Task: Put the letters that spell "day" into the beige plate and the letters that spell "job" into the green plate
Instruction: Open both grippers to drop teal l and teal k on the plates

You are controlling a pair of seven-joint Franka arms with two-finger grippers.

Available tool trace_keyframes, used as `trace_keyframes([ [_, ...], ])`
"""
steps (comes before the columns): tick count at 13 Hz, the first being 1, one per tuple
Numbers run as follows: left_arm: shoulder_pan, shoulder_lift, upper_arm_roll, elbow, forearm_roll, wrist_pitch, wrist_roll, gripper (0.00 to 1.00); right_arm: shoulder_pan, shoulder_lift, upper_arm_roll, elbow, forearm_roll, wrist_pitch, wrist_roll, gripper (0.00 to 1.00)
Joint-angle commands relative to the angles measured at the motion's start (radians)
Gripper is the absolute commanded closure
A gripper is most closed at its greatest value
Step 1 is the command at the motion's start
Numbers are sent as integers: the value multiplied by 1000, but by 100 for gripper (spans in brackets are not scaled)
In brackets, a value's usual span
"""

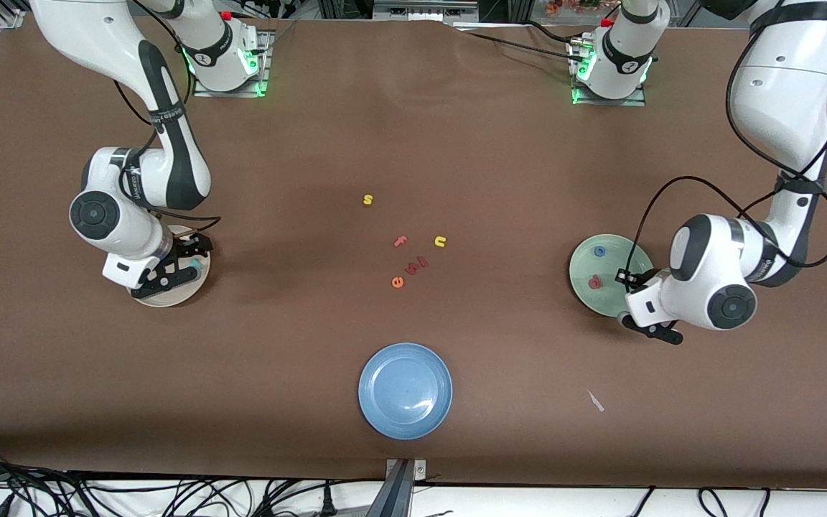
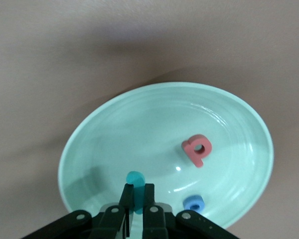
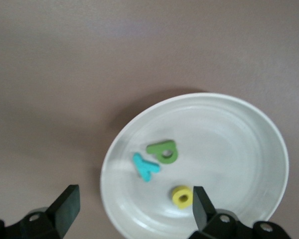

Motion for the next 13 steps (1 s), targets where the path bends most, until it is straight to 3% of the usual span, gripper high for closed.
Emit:
trace_keyframes([
  [1,13,-30,-11,-69,30,43,13,100,8,-25,27,83,17,-168,110,0],
  [4,15,-40,-12,-89,31,42,18,96,54,-23,27,134,17,-245,212,0],
  [7,2,-27,-12,-94,23,42,18,72,75,-23,27,185,16,-301,253,0],
  [8,2,-29,-12,-97,23,33,18,41,80,-20,27,211,14,-337,262,0],
  [9,8,-36,-12,-97,21,29,18,0,93,-15,27,240,14,-372,277,0],
  [13,10,-130,-14,-77,21,-10,16,0,133,-9,27,321,13,-463,361,0],
])
